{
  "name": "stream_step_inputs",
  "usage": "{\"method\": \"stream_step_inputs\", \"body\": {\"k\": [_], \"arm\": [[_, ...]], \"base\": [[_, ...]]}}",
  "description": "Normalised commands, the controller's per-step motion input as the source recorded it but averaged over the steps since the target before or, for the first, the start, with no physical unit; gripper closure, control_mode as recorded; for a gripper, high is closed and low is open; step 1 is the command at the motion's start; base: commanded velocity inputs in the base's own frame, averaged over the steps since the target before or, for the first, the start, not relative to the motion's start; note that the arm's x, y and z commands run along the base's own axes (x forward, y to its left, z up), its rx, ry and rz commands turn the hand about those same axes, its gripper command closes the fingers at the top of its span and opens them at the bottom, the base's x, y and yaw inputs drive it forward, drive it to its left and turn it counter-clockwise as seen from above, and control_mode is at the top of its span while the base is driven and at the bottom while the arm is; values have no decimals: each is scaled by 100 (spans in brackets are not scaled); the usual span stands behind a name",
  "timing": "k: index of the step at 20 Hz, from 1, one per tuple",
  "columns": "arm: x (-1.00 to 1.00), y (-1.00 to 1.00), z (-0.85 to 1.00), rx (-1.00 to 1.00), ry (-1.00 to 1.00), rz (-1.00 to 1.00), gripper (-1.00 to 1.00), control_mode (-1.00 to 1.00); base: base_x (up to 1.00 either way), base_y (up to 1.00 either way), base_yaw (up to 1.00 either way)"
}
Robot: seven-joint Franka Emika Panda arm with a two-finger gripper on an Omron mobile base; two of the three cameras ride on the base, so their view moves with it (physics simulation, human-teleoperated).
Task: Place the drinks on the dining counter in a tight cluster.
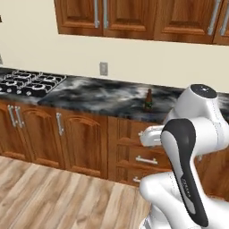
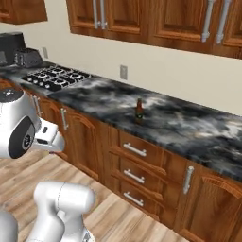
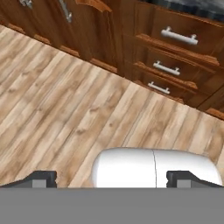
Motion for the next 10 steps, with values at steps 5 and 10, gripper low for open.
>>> {"method": "stream_step_inputs", "body": {"k": [5,10], "arm": [[0,0,0,0,0,0,-100,100],[0,0,0,0,0,0,-100,100]], "base": [[84,0,-55],[75,5,-63]]}}
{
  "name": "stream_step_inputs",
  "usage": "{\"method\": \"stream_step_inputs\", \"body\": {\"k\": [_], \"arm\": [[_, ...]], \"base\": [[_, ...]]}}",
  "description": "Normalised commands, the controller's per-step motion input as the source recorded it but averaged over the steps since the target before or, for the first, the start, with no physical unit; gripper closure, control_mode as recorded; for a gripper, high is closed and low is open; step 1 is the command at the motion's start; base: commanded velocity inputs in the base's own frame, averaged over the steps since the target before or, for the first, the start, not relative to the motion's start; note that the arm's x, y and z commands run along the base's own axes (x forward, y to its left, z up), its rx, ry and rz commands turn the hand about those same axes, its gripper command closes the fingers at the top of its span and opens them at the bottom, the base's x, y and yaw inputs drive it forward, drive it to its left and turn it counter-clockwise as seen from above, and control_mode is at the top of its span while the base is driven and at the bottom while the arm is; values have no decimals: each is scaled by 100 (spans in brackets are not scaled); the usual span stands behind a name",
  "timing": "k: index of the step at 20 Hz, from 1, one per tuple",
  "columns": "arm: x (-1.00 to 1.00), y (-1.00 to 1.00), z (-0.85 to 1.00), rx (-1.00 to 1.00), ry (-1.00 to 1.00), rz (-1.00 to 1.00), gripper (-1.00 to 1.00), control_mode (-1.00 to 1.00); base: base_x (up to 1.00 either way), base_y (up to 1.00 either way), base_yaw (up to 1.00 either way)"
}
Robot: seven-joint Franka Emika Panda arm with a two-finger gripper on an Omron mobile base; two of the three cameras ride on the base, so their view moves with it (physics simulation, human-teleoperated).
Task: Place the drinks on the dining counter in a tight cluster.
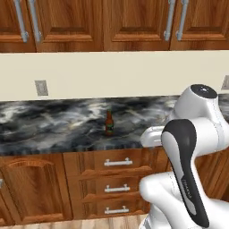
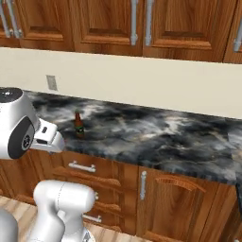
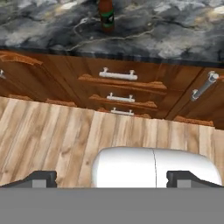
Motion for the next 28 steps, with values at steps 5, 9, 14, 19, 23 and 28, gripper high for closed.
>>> {"method": "stream_step_inputs", "body": {"k": [5,9,14,19,23,28], "arm": [[0,0,0,0,0,0,-100,100],[0,0,0,0,0,0,-100,100],[0,0,0,0,0,0,-100,100],[0,0,0,0,0,0,-100,100],[0,0,0,0,0,0,-100,100],[0,0,0,0,0,0,-100,100]], "base": [[58,18,-39],[41,2,-6],[50,12,-1],[43,27,0],[19,27,0],[2,42,0]]}}
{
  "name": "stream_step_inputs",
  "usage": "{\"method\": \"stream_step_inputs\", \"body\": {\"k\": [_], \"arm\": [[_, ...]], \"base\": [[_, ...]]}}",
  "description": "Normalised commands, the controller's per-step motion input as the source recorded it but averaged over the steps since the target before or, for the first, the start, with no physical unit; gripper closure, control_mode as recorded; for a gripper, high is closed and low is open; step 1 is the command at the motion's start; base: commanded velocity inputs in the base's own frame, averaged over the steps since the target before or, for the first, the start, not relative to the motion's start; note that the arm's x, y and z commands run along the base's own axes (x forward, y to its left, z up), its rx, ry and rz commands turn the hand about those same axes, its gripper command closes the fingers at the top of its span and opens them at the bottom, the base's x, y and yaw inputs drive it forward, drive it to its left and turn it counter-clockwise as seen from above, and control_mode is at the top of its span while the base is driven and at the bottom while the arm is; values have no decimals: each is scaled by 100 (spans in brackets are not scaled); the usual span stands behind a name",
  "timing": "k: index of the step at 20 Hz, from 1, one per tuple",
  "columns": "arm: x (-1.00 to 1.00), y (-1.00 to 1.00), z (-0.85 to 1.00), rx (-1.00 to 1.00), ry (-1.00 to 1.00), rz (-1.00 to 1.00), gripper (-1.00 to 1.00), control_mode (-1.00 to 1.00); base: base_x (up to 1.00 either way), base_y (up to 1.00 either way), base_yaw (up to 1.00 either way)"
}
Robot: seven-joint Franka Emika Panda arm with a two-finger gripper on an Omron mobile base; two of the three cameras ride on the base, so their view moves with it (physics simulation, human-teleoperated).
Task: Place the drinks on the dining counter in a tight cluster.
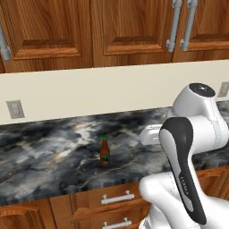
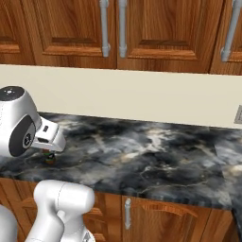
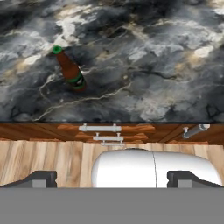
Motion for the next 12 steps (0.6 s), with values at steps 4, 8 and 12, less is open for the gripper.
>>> {"method": "stream_step_inputs", "body": {"k": [4,8,12], "arm": [[0,0,0,0,0,0,-100,100],[0,0,0,0,0,0,-100,100],[0,0,0,0,0,0,-100,100]], "base": [[0,53,4],[-4,52,12],[44,16,5]]}}
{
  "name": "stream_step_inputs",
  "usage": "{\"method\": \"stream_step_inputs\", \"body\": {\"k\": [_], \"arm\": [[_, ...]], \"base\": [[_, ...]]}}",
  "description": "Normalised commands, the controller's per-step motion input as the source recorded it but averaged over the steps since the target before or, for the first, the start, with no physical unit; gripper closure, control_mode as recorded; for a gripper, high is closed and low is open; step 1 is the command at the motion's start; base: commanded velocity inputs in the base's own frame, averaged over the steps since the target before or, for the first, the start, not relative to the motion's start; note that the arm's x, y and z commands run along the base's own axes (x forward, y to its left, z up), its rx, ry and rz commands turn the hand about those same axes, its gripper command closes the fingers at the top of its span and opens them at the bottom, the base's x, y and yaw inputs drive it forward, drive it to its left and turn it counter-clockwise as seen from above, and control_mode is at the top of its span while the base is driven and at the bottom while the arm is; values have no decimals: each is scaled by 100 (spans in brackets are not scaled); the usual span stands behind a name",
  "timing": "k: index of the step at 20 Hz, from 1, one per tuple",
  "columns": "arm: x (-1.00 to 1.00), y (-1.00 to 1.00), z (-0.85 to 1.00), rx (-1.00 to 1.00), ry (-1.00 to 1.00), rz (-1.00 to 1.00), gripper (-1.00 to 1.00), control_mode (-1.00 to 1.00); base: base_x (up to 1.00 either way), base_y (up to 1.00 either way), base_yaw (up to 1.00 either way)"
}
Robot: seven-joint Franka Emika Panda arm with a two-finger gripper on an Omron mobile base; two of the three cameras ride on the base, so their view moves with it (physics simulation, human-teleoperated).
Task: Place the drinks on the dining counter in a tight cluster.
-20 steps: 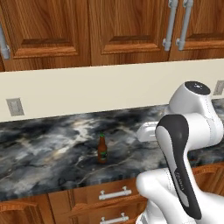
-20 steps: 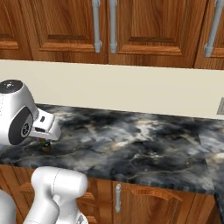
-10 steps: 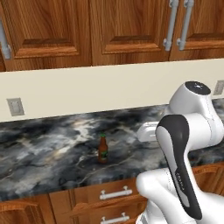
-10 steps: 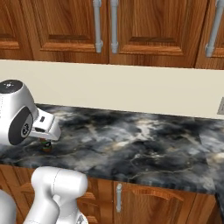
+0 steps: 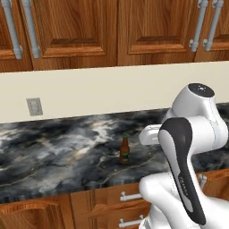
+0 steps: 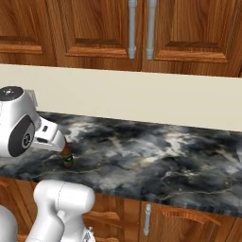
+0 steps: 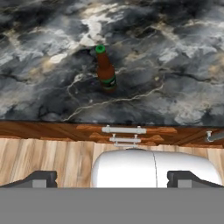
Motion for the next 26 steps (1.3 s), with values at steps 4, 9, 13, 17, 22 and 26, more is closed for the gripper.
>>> {"method": "stream_step_inputs", "body": {"k": [4,9,13,17,22,26], "arm": [[0,0,0,0,0,0,-100,100],[0,0,0,0,0,0,-100,100],[0,0,0,0,0,0,-100,100],[2,0,0,0,0,0,-100,-100],[62,0,0,1,0,12,-100,-100],[70,0,-3,0,0,13,-100,-100]], "base": [[26,0,0],[0,0,0],[0,0,0],[0,0,0],[0,0,0],[0,0,0]]}}
